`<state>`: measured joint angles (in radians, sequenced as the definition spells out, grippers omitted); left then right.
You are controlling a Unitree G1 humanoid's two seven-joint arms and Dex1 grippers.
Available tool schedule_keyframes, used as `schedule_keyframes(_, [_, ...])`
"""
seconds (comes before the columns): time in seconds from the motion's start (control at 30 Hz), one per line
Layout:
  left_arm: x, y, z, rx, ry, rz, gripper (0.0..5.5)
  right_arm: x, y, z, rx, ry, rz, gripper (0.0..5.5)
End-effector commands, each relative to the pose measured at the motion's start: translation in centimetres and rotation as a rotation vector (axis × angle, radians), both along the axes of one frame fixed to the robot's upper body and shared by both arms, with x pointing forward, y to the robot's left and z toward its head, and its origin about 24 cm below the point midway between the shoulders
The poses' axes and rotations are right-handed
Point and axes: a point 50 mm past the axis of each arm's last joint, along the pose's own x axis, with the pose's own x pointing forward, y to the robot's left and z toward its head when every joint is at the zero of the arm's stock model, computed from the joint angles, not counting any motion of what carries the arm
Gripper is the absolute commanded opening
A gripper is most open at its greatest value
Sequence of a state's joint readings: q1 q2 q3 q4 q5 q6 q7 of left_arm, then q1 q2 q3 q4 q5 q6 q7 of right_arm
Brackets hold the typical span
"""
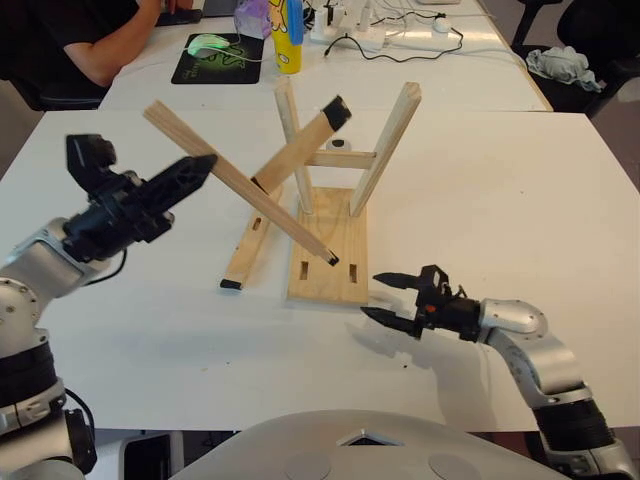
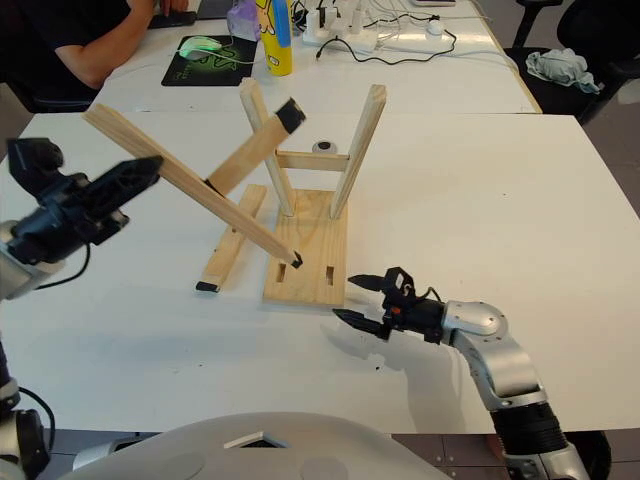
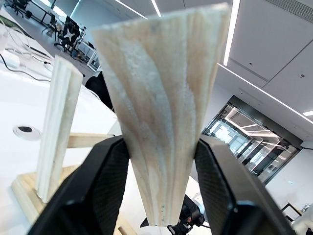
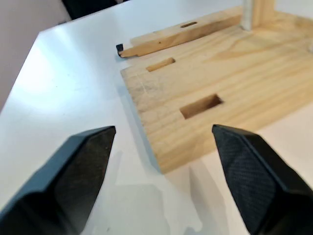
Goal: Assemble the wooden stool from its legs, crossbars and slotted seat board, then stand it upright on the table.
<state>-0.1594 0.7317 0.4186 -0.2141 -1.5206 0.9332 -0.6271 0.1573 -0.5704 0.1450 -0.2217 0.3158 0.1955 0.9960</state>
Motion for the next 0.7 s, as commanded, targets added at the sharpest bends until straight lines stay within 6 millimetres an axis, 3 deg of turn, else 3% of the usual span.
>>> schedule_keyframes(0.03, [0.1, 0.5, 0.0, 0.028, 0.007, -0.007, 2.02, 0.3, 1.1, -0.1, -0.123, -0.216, 0.039, 3.68])
schedule_keyframes(0.27, [0.6, 0.8, 0.3, 0.042, -0.003, -0.022, 2.02, 0.9, 1.9, -1.2, -0.300, -0.440, 0.087, 3.68])
schedule_keyframes(0.53, [0.8, 1.1, -0.5, 0.080, 0.005, 0.006, 2.02, 2.7, -0.2, -0.6, -0.353, -0.486, 0.001, 3.68])
schedule_keyframes(0.7, [0.7, -0.1, -1.3, 0.164, -0.003, 0.014, 2.02, 3.8, -1.4, -0.2, -0.408, -0.516, -0.008, 3.68])
